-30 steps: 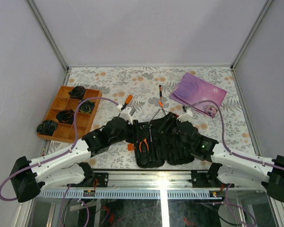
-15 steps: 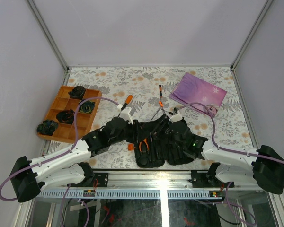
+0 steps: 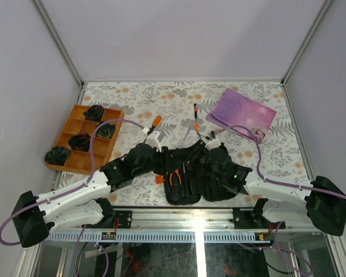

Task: Sort the tools into containers
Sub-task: Pick up the screwdriver from the center of the board.

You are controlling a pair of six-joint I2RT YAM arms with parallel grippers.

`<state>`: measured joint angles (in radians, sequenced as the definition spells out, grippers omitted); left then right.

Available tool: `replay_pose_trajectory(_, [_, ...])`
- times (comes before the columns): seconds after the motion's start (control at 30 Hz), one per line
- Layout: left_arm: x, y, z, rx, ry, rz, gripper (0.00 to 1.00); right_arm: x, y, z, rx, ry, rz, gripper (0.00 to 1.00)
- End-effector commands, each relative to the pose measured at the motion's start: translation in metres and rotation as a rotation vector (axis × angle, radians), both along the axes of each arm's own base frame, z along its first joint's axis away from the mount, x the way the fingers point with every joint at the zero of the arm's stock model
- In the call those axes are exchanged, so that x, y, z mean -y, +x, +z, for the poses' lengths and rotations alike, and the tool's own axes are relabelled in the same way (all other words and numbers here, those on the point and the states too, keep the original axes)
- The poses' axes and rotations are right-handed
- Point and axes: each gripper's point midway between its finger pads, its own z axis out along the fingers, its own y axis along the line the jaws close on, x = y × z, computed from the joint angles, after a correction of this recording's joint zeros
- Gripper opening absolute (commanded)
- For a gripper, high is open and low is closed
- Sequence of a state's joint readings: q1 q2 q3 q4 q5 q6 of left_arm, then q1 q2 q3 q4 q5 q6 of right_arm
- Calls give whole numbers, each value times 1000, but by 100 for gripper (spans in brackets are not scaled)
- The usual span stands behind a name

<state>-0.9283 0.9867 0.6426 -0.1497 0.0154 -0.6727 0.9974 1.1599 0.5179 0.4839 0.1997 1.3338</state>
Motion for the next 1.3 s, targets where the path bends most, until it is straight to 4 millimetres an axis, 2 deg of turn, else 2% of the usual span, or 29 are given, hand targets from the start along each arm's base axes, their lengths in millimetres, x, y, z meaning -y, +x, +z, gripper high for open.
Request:
replay_pose_trajectory(0.0, [8,2,21,62,-76,-31,31,10,10,28,104,3,-65,0])
replay_pose_trajectory(0.2, [4,0,18,56,-65,-22,50,34,20,21,157,-192,-136,0])
replay_pose_trajectory(0.37, [-5,3,15,51,-35,22,62,56,23,4,178,-421,-142,0])
replay_pose_trajectory(0.4, [-7,4,15,51,-30,29,70,59,23,1,180,-464,-132,0])
replay_pose_trajectory(0.43, [-8,4,14,50,-24,34,73,61,22,-2,185,-502,-119,0])
replay_pose_trajectory(0.53, [-10,5,14,50,-16,40,75,67,18,-10,213,-596,-67,0])
replay_pose_trajectory(0.63, [-11,6,18,56,-23,53,76,64,9,-16,261,-626,28,0])
replay_pose_trajectory(0.8, [-12,11,31,71,-65,93,78,52,-15,-18,345,-584,200,0])
replay_pose_trajectory(1.07, [-8,20,61,110,-156,141,78,25,-50,-12,432,-484,461,0])
replay_pose_trajectory(1.27, [-5,26,66,116,-177,160,78,1,-69,-1,475,-379,598,0])
